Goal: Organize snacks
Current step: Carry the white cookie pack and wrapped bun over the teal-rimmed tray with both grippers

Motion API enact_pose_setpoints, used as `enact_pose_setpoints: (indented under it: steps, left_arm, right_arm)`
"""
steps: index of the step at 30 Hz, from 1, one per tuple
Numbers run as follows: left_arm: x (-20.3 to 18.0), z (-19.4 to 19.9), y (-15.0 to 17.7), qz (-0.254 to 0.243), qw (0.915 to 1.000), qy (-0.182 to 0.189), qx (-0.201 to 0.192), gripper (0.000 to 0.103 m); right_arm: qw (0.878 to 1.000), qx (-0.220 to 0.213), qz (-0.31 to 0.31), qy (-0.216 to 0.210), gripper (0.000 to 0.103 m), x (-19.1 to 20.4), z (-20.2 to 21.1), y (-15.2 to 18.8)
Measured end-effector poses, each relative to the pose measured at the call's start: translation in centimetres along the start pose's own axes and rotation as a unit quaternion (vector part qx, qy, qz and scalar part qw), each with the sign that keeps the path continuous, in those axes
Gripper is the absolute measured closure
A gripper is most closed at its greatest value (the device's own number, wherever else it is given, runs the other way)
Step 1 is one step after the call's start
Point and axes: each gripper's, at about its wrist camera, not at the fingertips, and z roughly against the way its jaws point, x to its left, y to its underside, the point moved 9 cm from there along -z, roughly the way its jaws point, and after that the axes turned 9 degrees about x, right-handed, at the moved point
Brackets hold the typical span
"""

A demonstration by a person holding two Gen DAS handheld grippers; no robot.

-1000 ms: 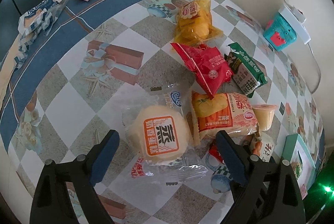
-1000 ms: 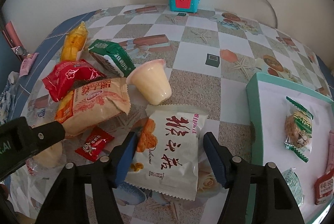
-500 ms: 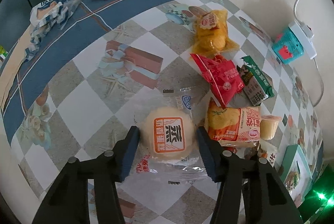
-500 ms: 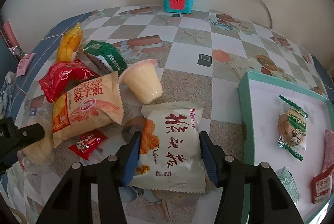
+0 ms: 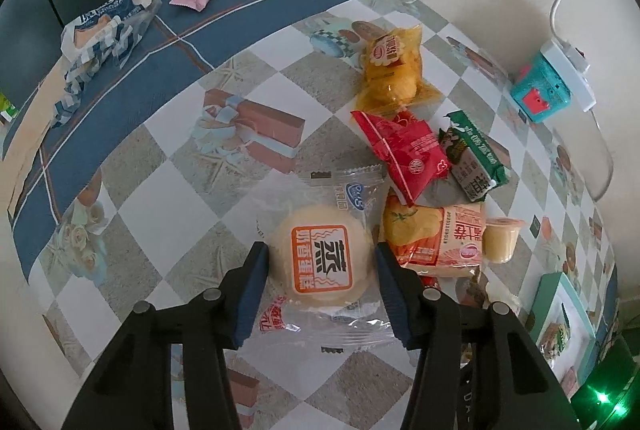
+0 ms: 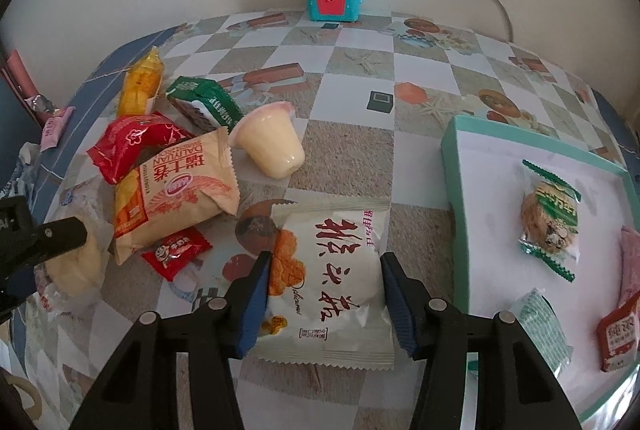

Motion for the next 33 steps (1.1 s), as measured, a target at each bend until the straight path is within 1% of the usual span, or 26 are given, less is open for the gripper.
enact_pose_setpoints:
  steps: [4, 12, 21, 25, 29, 33]
  left_arm:
    - [-0.3, 1.2, 0.1, -0.004, 0.9999, 0.001, -0.011, 0.048]
    - [-2.2, 3.6, 0.5, -0.033, 0.9989, 0.008, -0.033, 0.048]
    - [-3.6, 6.6, 1.2, -0.051, 0.9967, 0.014, -0.062, 0.048]
    - [-4.5, 7.6, 1.6, -0.065, 0.9950, 0.009, -0.075, 0.048]
    - [-5.3, 8.0, 2.1, -0.075, 0.9941, 0.003, -0.078, 0.048]
    - [-6.8, 8.7, 2.8, -0.094, 0.9916, 0.003, -0.089, 0.048]
  right_arm:
    - [1.000, -0.003, -0.005, -0.004, 0.047, -0.4, 0.9, 0.2]
    - [1.000, -0.015, -0.016, -0.008, 0.047, -1.6, 3.1, 0.4]
    - [0.998, -0.041, -0.037, -0.016, 0.047, -3.5, 6.5, 0.7]
    - [0.997, -0.048, -0.049, -0.020, 0.047, -4.6, 7.7, 1.1]
    - [0.996, -0.056, -0.064, -0.021, 0.047, -6.2, 8.8, 1.5]
    - [0.994, -0.064, -0.083, -0.019, 0.047, -8.3, 9.6, 1.6]
